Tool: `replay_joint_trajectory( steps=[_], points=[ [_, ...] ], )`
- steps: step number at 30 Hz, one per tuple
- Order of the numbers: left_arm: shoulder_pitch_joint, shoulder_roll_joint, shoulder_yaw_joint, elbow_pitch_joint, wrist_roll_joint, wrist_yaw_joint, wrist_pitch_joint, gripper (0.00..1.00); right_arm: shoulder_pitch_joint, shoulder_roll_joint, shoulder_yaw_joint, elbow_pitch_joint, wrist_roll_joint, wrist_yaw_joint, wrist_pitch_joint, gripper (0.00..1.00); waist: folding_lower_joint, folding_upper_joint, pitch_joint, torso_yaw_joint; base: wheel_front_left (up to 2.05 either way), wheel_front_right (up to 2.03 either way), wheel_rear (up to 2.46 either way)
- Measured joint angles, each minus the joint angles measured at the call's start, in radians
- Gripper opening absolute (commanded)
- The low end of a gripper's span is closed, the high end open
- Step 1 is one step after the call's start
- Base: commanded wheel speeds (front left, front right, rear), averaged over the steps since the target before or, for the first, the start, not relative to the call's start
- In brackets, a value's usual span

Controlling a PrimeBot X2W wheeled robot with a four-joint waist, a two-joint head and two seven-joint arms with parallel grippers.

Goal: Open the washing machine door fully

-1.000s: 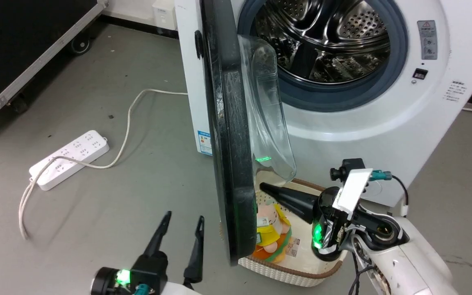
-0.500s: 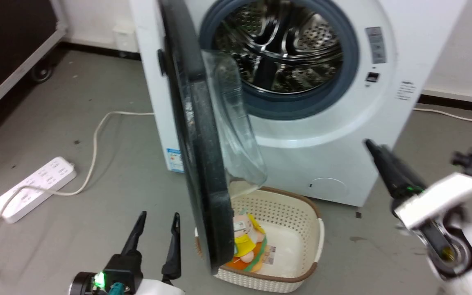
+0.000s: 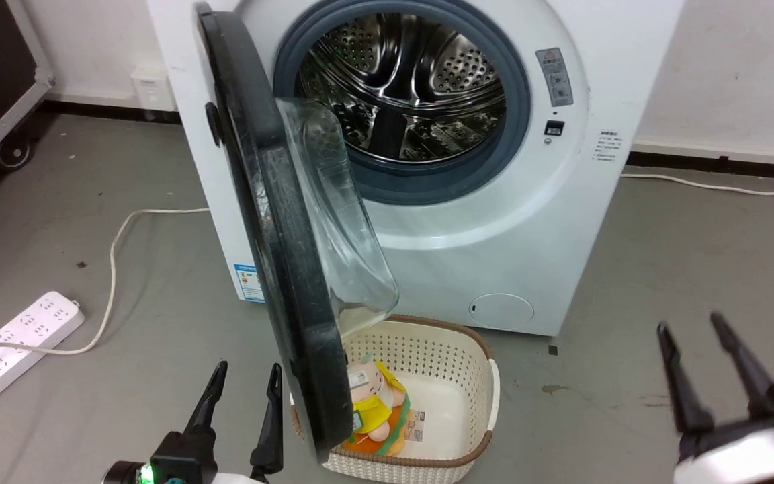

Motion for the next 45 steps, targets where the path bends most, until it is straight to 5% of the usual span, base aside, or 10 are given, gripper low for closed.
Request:
replay_joint_trajectory(
  steps=[5,18,19,26,36,45],
  points=[
    [0.0,0.0,0.022,0.0,0.008,-0.008,0.0,1.0,0.146,0.157,-0.074,-0.087,-0.18,0.0,0.0,1.0,0.0,0.0,0.0,-0.009,0.0,0.0,0.0],
    [0.019,0.001,0.02,0.028,0.034,-0.047,0.0,1.0,0.208,0.23,-0.103,-0.088,-0.237,0.0,0.0,1.0,0.0001,0.0,-0.002,-0.013,0.0,0.0,0.0],
    [0.019,0.001,0.02,0.028,0.034,-0.052,0.0,0.0,0.208,0.23,-0.102,-0.085,-0.237,0.0,0.0,1.0,0.0001,0.0,-0.002,-0.012,0.0,0.0,0.0],
    [0.016,-0.005,0.057,-0.015,0.014,-0.03,0.0,0.0,0.206,0.231,-0.101,-0.079,-0.235,0.0,0.0,1.0,0.0001,0.0,0.0,-0.01,0.0,0.0,0.0],
    [-0.078,-0.008,0.142,-0.374,-0.017,0.029,0.0,0.0,0.199,0.233,-0.096,-0.073,-0.226,0.0,0.0,1.0,0.0001,0.0,-0.001,-0.019,0.0,0.0,0.0],
    [-0.093,-0.008,-0.009,-0.404,0.006,-0.001,0.0,0.0,0.196,0.233,-0.085,-0.06,-0.224,0.0,0.0,1.0,0.0001,0.0,-0.007,-0.03,0.0,0.0,0.0]
  ],
)
